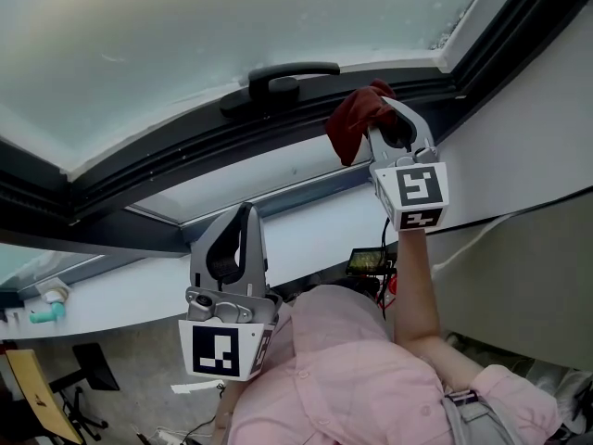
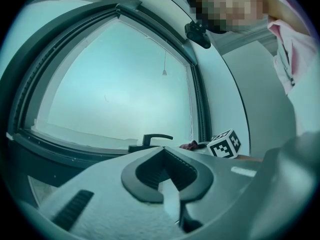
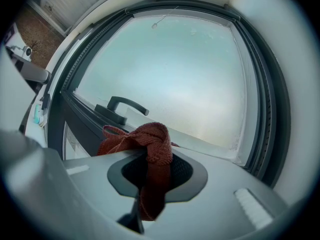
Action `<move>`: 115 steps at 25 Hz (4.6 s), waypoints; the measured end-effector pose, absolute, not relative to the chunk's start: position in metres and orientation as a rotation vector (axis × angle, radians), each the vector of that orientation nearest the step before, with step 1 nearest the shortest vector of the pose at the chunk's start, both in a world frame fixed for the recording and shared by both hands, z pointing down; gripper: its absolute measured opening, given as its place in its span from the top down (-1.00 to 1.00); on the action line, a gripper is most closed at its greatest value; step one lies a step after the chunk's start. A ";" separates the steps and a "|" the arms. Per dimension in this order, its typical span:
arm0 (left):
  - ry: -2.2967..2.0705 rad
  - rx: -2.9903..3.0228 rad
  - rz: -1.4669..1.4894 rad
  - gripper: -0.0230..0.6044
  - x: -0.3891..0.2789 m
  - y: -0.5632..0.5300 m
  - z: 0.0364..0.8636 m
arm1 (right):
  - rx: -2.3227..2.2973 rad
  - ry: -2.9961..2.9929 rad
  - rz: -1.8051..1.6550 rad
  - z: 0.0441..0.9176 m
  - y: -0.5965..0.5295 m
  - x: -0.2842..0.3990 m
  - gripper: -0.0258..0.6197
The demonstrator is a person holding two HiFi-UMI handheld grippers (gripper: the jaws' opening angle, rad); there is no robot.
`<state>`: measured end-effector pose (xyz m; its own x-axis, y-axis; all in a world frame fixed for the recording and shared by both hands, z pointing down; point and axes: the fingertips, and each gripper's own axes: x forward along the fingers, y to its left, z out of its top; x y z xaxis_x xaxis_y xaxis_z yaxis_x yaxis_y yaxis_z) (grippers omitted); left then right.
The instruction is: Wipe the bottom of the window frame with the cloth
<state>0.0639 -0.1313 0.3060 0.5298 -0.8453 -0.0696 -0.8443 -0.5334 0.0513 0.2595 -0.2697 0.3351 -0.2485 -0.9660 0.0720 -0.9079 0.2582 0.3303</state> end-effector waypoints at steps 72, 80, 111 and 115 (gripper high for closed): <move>-1.602 2.706 -0.159 0.94 0.132 -0.128 0.308 | 1.785 -2.288 -0.313 0.337 -0.281 0.355 0.71; -1.604 2.709 -0.164 0.94 0.131 -0.130 0.307 | 1.816 -2.273 -0.296 0.337 -0.282 0.365 0.71; -1.563 2.723 -0.176 0.94 0.130 -0.140 0.304 | 1.967 -2.158 -0.211 0.336 -0.290 0.418 0.71; -1.559 2.724 -0.174 0.94 0.131 -0.142 0.304 | 1.979 -2.152 -0.204 0.336 -0.291 0.423 0.71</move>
<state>0.1305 -0.1422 0.3045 0.5020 -0.8595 -0.0965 -0.8596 -0.5081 0.0535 0.4226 -0.2911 0.3357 -0.0764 -0.9952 0.0610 -0.9661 0.0890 0.2422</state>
